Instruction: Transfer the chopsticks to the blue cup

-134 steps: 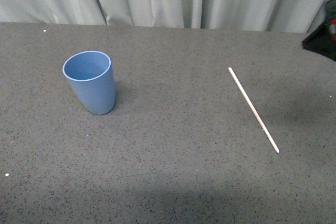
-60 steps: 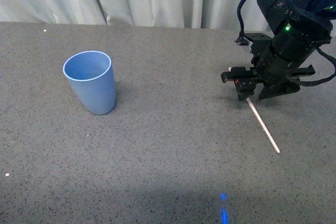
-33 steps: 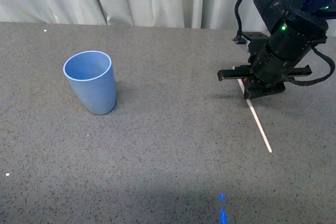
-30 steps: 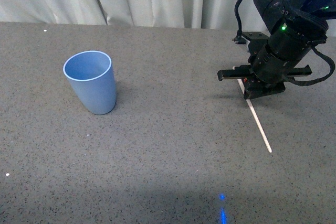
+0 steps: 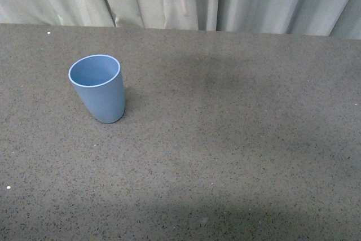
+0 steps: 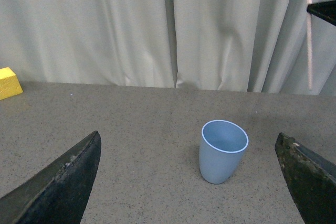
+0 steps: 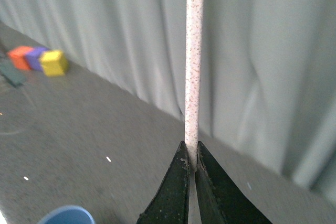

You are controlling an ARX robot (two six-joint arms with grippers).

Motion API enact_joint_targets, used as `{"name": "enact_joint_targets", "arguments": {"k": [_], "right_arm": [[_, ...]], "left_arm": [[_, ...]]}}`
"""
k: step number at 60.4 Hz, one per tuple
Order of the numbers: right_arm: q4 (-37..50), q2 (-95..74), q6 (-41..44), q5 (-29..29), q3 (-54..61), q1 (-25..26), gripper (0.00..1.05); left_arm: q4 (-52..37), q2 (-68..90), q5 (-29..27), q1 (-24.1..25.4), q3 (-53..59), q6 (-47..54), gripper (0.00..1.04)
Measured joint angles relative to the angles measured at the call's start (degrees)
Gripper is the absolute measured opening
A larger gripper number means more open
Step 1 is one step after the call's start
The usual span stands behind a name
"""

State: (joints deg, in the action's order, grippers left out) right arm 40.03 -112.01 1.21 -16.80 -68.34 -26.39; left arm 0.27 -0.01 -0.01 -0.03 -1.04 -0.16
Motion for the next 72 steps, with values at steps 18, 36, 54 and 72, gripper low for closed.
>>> {"name": "enact_joint_targets", "arguments": {"k": [18,36,54,72], "right_arm": [[13.2,-5.7,0.7,-11.5,0.2,-4.9,0.01],[12.7,-13.2,-12.2,-18.1,-7.4,-5.3,0.01],[9.8,-18.1,-15.2,-20.3,-13.9,-4.5,0.01],[7.4,-22.4,-14.4,-20.5,-17.1,-5.8,0.01]], "left_arm": [[0.0,0.0,0.0,0.0,0.0,0.0,0.98],[0.0,0.0,0.0,0.0,0.0,0.0,0.98],[0.0,0.0,0.0,0.0,0.0,0.0,0.98],[0.0,0.0,0.0,0.0,0.0,0.0,0.98]]}}
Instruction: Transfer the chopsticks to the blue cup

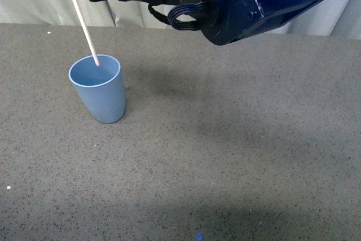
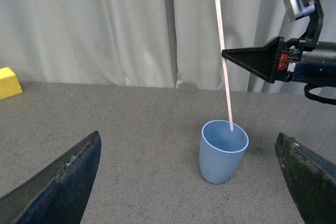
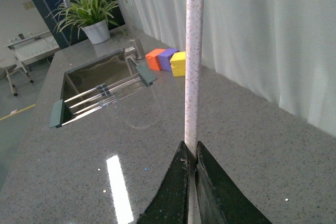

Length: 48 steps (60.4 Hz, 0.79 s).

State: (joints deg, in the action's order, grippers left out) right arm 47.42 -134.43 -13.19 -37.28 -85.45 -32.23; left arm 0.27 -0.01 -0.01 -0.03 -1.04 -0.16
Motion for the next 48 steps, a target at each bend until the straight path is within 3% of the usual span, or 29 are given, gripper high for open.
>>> {"name": "enact_joint_targets", "arguments": {"k": [45,48], "right_arm": [[-3.8,-3.6,6.0,1.4,0.0,-0.6,0.01],[-3.8,-3.6,6.2,1.9,0.0,-0.6,0.08]], "left_arm": [[0.0,0.0,0.0,0.0,0.0,0.0,0.98],[0.0,0.0,0.0,0.0,0.0,0.0,0.98]]}}
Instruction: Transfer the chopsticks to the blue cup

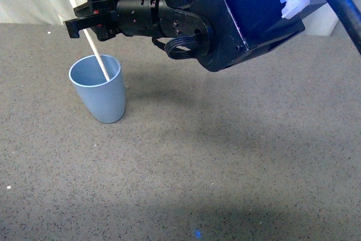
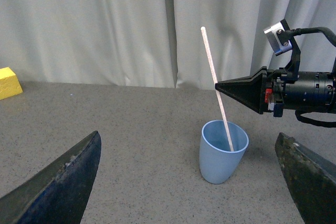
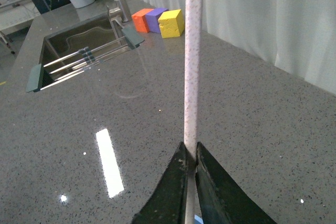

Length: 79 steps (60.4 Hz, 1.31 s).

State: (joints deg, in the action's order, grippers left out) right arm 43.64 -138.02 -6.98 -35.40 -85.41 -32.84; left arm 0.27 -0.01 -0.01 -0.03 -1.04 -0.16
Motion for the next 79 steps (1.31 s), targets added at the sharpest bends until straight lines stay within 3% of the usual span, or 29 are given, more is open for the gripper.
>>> {"name": "enact_joint_targets", "arguments": {"k": [13,23,30,34,37,44,51,79], "right_arm": [[1.5,0.3,-1.4,2.3,1.7,0.4,0.45],[3.7,3.8,-1.5,7.9,4.5,1.5,0.84],[15.3,10.5,3.8,44.5,16.3,1.3,0.65],[19.5,15.7,5.2,56.5,24.6,2.6,0.55],[22.6,21.4,5.8,60.7,32.6,5.0,0.44],[25.7,29.2,6.4,58.8,43.8,9.3,0.26],[27.5,38.1,6.9,54.2,57.4,14.0,0.01],[19.5,64.2,7.0,44.5,75.9,23.5,0.01]], "left_arm": [[0.0,0.0,0.0,0.0,0.0,0.0,0.98],[0.0,0.0,0.0,0.0,0.0,0.0,0.98],[0.0,0.0,0.0,0.0,0.0,0.0,0.98],[0.0,0.0,0.0,0.0,0.0,0.0,0.98],[0.0,0.0,0.0,0.0,0.0,0.0,0.98],[0.0,0.0,0.0,0.0,0.0,0.0,0.98],[0.0,0.0,0.0,0.0,0.0,0.0,0.98],[0.0,0.0,0.0,0.0,0.0,0.0,0.98]]}}
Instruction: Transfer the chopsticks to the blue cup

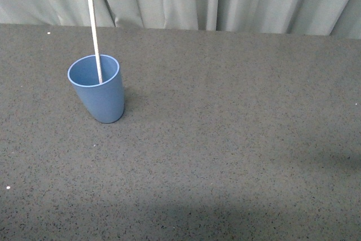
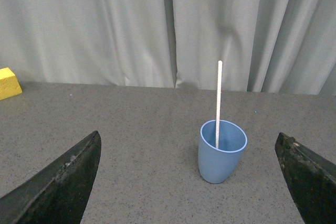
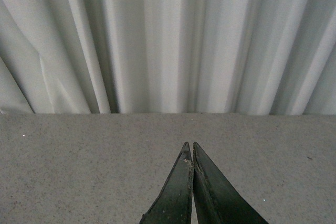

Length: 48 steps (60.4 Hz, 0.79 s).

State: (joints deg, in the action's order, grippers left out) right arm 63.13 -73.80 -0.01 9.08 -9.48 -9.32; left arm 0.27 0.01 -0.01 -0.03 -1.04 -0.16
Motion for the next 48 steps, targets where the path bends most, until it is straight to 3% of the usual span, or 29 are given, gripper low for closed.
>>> {"name": "enact_joint_targets", "arguments": {"k": [22,27,48], "right_arm": [[-11.2,17.8,0.0,-4.2,6.4,4.4,0.01],[-14.3,21.7,0.0,-8.7,7.2,7.5,0.01],[-29.4,39.4,0.0,-9.0,9.2,9.2,0.01]], "left_arm": [[0.0,0.0,0.0,0.0,0.0,0.0,0.98],[0.0,0.0,0.0,0.0,0.0,0.0,0.98],[0.0,0.0,0.0,0.0,0.0,0.0,0.98]]}}
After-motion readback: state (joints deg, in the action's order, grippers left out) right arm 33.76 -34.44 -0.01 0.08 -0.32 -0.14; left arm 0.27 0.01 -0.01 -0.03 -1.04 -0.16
